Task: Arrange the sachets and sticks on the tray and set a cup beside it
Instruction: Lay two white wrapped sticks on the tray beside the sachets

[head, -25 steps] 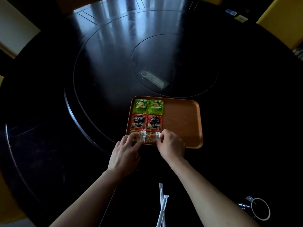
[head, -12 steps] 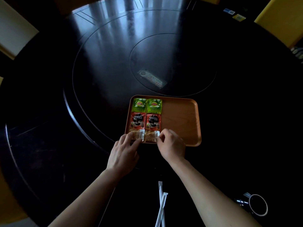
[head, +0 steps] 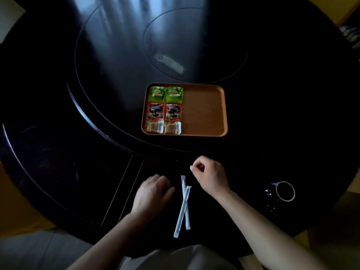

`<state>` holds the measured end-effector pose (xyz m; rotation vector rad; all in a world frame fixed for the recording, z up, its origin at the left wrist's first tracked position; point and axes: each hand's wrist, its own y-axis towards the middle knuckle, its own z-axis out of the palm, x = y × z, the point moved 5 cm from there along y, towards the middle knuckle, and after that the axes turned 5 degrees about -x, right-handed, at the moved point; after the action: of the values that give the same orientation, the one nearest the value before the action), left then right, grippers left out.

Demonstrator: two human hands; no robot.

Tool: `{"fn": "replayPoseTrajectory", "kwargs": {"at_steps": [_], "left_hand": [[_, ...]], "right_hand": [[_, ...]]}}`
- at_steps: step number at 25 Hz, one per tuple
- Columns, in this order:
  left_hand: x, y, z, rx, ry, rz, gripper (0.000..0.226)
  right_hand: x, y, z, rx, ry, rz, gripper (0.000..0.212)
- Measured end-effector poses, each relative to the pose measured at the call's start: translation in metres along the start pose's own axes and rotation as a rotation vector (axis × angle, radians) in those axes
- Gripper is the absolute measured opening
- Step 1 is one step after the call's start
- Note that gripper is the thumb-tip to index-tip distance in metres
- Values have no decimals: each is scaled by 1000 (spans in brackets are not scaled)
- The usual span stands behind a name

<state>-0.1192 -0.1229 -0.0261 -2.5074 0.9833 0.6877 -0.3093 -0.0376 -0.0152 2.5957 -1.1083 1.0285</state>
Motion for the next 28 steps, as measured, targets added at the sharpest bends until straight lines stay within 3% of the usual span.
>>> {"fn": "replayPoseTrajectory", "kwargs": {"at_steps": [3, 5, 10, 16, 22, 28], "left_hand": [[4, -36, 48, 257, 91, -55, 39], [3, -49, 65, 302, 156, -39, 40], [-1, -58, 64, 193, 283, -35, 25], [11, -58, 40, 106, 241, -180, 19], [8, -50, 44, 72, 297, -182, 8], [10, -41, 46, 90, 309, -138, 11]], "right_hand": [[-35, -47, 17, 180, -6, 149, 13], [-50, -72, 26, 240, -33, 197, 14], [-57, -97, 39, 323, -89, 190, 14], [-32, -100, 50, 253, -326, 57, 39], [-17, -96, 59, 265, -418, 70, 21], [-27, -94, 51, 267, -406, 164, 25]]}}
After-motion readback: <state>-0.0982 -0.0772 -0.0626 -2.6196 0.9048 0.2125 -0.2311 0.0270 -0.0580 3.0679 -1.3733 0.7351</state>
